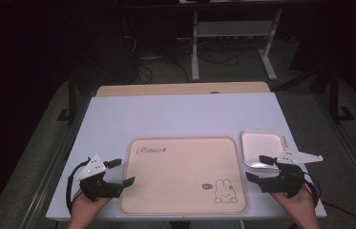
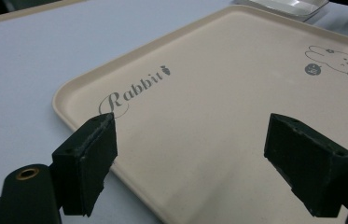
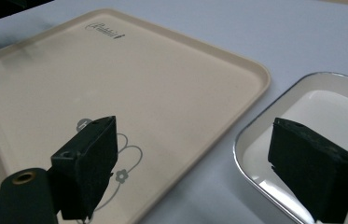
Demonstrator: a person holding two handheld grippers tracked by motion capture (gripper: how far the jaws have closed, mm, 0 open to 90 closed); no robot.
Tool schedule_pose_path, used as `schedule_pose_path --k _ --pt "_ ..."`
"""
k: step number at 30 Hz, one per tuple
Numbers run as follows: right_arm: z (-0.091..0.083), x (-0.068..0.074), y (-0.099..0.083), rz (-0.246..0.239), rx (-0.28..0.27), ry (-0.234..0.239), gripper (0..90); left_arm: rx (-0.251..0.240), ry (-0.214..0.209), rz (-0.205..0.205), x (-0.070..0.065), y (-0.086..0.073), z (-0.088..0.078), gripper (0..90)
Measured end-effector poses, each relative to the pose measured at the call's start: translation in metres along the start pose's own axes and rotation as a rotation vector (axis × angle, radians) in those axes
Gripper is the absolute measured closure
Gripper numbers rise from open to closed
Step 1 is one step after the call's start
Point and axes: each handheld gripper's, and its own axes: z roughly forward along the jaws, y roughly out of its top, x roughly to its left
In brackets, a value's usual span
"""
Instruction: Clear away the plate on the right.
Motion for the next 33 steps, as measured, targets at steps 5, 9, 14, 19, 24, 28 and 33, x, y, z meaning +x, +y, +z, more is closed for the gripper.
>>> schedule_pose_path --k 5,9,14,19,24,28,33 --pt "-0.004 -0.006 -0.003 0.014 0.011 -0.005 14.9 0.000 0.003 0.000 0.000 0.000 -0.001 16.9" --pt "-0.011 -0.014 -0.005 0.032 0.006 -0.001 14.9 0.002 0.005 -0.002 0.001 0.000 -0.001 16.9" --pt "-0.017 -0.022 -0.007 0.058 0.026 -0.007 15.0 0.003 0.005 -0.001 0.002 0.000 0.000 16.9" --pt "-0.023 -0.031 -0.010 0.082 0.034 -0.017 15.2 0.003 0.006 0.000 0.002 0.000 0.000 17.0" --pt "-0.031 -0.045 -0.013 0.113 0.034 -0.024 17.1 0.006 0.007 0.003 0.000 0.000 0.000 17.0" --pt "-0.037 -0.055 -0.013 0.130 0.049 -0.032 17.4 0.004 0.007 0.000 0.001 -0.001 0.000 16.9" --pt "-0.044 -0.071 -0.011 0.174 0.067 -0.032 18.3 0.004 0.009 -0.003 0.001 -0.001 -0.001 17.0"
